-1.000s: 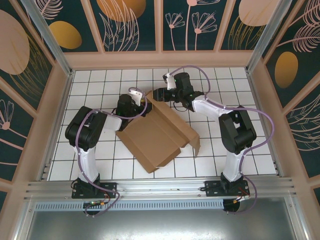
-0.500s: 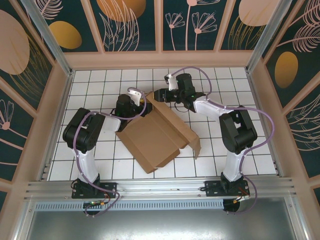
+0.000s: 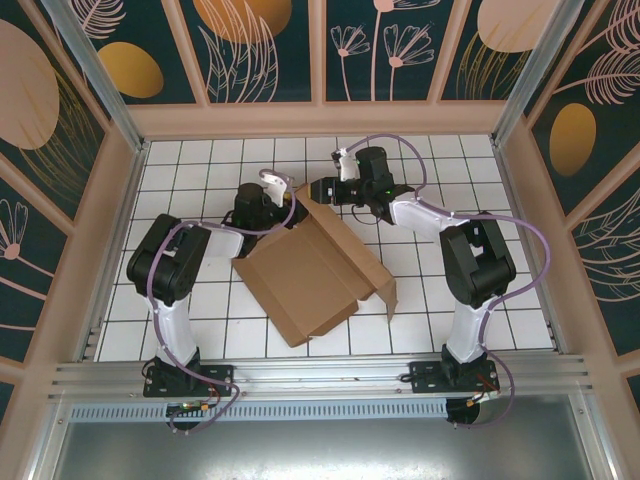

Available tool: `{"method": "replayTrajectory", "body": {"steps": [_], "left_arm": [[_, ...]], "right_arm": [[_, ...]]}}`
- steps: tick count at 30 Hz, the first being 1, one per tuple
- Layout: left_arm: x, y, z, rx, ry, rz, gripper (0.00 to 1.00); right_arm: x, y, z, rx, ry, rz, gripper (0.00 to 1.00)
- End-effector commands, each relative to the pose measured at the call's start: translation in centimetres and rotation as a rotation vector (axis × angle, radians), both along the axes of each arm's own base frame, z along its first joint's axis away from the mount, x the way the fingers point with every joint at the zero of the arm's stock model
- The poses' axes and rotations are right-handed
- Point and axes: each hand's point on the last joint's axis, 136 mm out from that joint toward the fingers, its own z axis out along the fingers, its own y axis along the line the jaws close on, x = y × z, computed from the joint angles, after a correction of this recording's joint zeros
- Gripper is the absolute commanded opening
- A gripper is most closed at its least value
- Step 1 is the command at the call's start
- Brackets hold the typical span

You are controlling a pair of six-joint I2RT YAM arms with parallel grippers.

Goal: Fold the paper box

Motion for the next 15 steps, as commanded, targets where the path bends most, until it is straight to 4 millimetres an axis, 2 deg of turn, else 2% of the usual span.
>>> {"method": "replayTrajectory", "body": {"steps": [1,4,5,13,14,15], "left_arm": [[0.54,-0.96,1.23,-0.023,-0.047,-0.037,0.32],[0.49,-0.93,1.05,-0.022,-0.041,-0.037,0.06],[0.51,-0.90,1.04,-0.021,-0.041,-0.034,0.00],[0.35,-0.63,0.99,-0.003,-0.048,-0.027,0.01],[0.36,-0.58,1.05,-0.004,-0.048,-0.025,0.10],[0.38,-0.59,0.97,-0.003,-0.047,-0.024,0.15]], "right_arm": [[-2.25,-0.99,-5.11,-0.083,0.163,0.013,0.55],[-2.23,-1.05,-5.13,-0.083,0.166,0.012,0.55],[-2.32,-1.02,-5.08,-0.083,0.165,0.014,0.55],[-2.29,-1.17,-4.99,-0.078,0.168,0.011,0.55],[-2.29,-1.16,-4.89,-0.076,0.166,0.012,0.55],[-2.25,-1.17,-4.80,-0.074,0.164,0.011,0.55]]}}
